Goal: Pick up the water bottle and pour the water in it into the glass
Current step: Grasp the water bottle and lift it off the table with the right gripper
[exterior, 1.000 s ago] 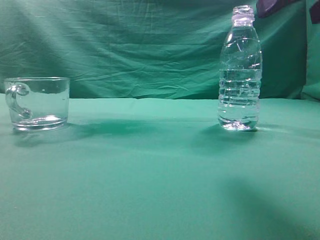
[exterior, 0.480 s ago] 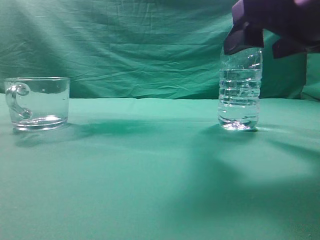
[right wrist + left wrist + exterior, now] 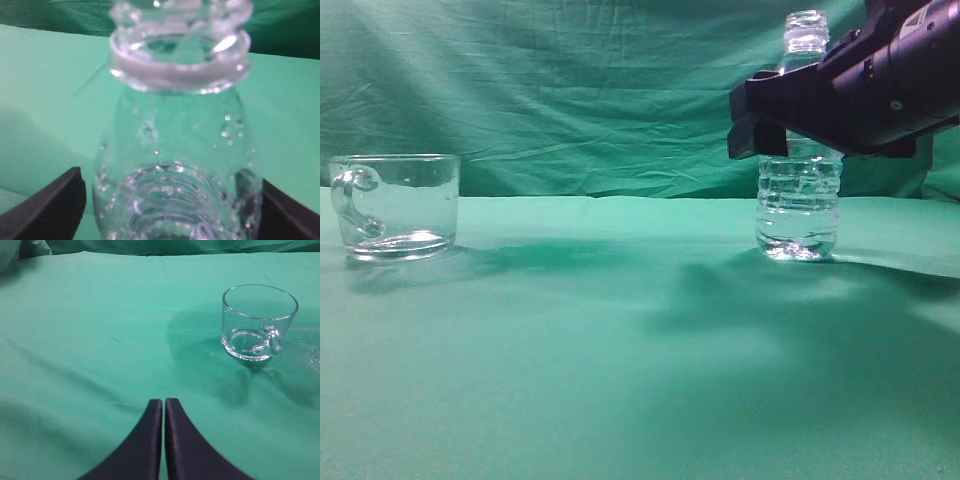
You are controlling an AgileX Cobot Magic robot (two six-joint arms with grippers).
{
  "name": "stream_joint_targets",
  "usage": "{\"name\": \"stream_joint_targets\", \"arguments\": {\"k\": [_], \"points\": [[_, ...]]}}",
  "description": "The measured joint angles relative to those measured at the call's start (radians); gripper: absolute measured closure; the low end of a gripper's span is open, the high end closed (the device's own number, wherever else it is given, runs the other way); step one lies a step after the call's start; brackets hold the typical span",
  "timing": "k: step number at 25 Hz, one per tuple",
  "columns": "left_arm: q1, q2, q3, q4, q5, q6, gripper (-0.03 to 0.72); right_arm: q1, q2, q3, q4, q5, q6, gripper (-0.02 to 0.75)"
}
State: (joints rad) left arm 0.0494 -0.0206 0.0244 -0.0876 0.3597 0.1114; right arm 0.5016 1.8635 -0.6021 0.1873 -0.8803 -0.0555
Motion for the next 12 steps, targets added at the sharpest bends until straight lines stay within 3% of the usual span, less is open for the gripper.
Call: {"name": "stream_joint_targets", "arguments": {"k": [5,9,12], "points": [[0.0,0.0,0.0,0.0,0.0,0.0,0.688,0.0,0.046,-0.014,-0.002,-0.034,-0.002,0.186],[0.0,0.0,0.0,0.0,0.0,0.0,0.688,0.0,0.057,-0.016,-0.002,-0.047,-0.029,0.331],[0.0,0.0,0.0,0.0,0.0,0.0,0.688,0.0,0.057,-0.016,-0.002,-0.047,-0.037,0.328]]}}
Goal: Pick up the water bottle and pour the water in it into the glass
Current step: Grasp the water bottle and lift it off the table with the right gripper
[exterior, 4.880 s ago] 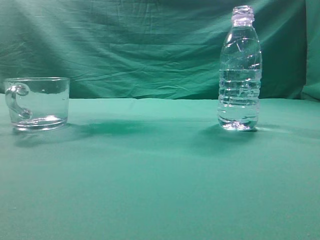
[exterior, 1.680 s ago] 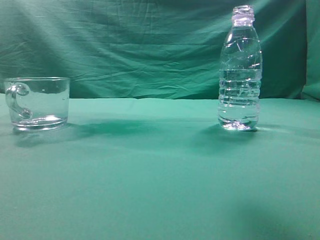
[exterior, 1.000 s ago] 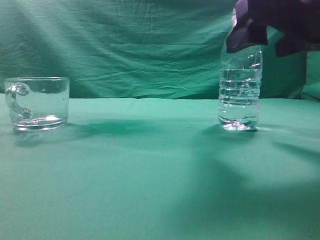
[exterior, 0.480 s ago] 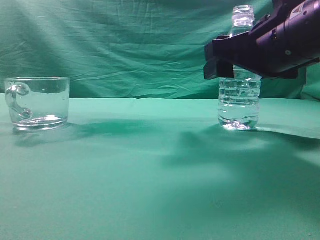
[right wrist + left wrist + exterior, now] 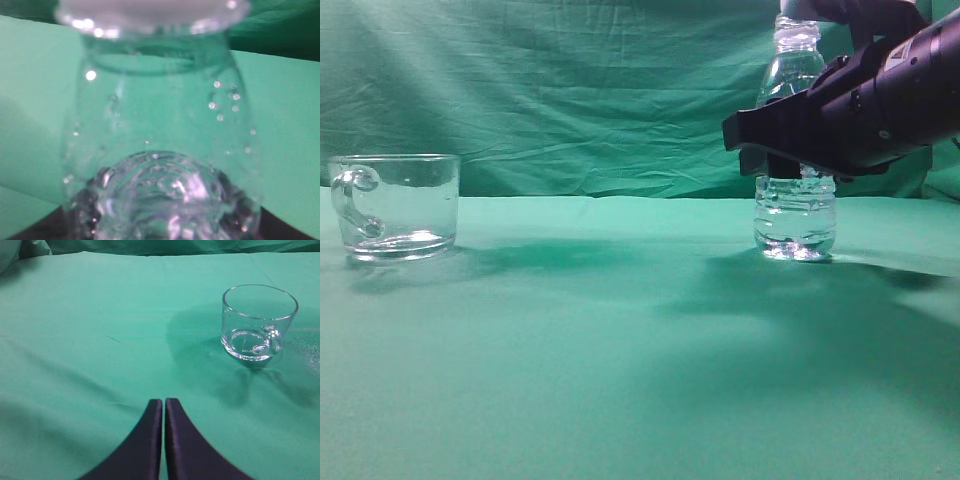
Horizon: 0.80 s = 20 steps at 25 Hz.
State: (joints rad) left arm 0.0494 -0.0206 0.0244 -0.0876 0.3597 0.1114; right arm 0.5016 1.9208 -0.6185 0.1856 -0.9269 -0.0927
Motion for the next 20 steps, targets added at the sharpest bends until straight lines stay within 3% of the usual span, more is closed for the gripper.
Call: {"name": "stream_joint_targets", "arguments": {"k": [1,5,6,13,20], "points": [[0.0,0.0,0.0,0.0,0.0,0.0,0.688,0.0,0.0,0.0,0.0,0.0,0.0,0.369],[0.0,0.0,0.0,0.0,0.0,0.0,0.688,0.0,0.0,0.0,0.0,0.0,-0.004,0.364],[0.0,0.0,0.0,0.0,0.0,0.0,0.688,0.0,0.0,0.0,0.0,0.0,-0.004,0.413],[0.0,0.0,0.0,0.0,0.0,0.0,0.688,0.0,-0.002,0.0,-0.019,0.01,-0.019,0.414],[0.0,0.0,0.0,0.0,0.0,0.0,0.688,0.0,-0.109,-0.02,-0.114,0.226,-0.023,0.454]]}}
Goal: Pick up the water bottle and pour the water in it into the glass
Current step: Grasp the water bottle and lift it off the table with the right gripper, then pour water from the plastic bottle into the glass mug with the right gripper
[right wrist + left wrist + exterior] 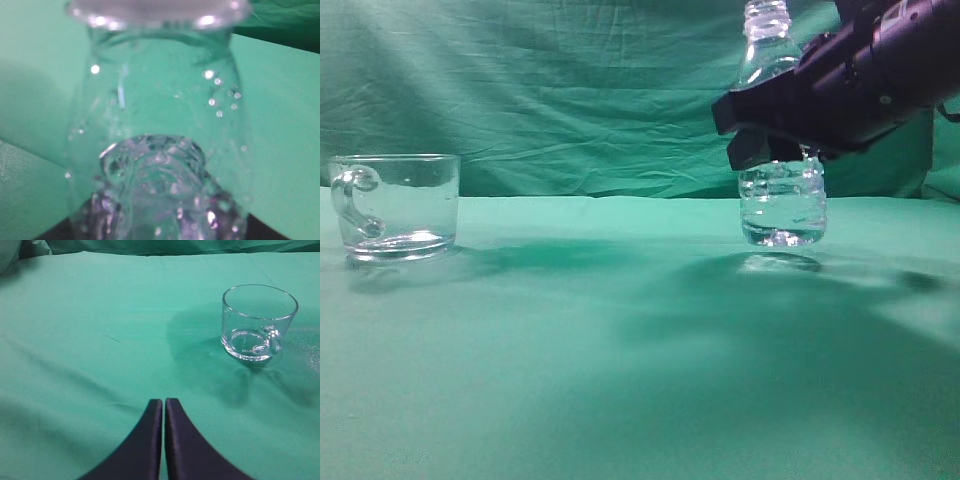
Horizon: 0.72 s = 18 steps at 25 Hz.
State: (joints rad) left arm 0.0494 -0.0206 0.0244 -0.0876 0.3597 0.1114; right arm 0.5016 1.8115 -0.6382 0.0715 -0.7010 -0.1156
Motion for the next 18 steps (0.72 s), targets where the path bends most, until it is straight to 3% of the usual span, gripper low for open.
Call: {"name": "stream_joint_targets", "arguments": {"k": [6,14,18], "points": [[0.0,0.0,0.0,0.0,0.0,0.0,0.688,0.0,-0.092,-0.08,-0.098,0.167,0.0,0.454],[0.0,0.0,0.0,0.0,0.0,0.0,0.688,0.046,-0.131,-0.448,-0.257,0.737,0.0,0.454],[0.0,0.0,0.0,0.0,0.0,0.0,0.688,0.082,-0.096,-0.62,-0.336,0.896,-0.023,0.454]]}}
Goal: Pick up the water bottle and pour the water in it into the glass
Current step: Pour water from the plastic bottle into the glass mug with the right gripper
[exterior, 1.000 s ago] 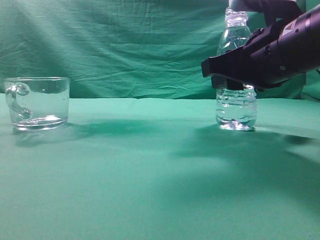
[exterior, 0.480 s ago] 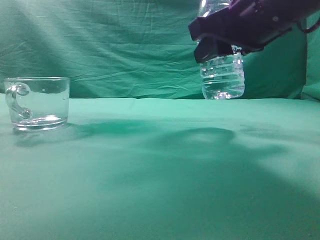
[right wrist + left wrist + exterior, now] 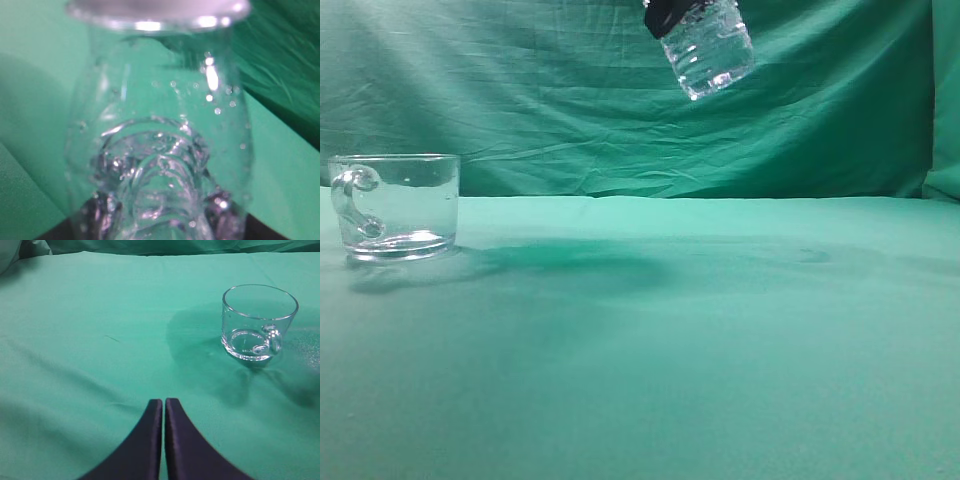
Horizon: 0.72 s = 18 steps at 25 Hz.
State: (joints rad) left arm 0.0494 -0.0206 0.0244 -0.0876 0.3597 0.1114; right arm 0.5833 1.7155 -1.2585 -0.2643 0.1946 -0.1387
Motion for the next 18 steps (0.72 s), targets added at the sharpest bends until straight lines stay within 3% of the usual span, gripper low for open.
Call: {"name": "stream_joint_targets", "arguments": {"k": [7,18], "points": [[0.0,0.0,0.0,0.0,0.0,0.0,0.688,0.085,0.151,-0.225,-0.093,0.178,-0.099,0.454],[0.0,0.0,0.0,0.0,0.0,0.0,0.688,0.174,0.41,-0.398,-0.328,0.19,-0.114,0.454]]}}
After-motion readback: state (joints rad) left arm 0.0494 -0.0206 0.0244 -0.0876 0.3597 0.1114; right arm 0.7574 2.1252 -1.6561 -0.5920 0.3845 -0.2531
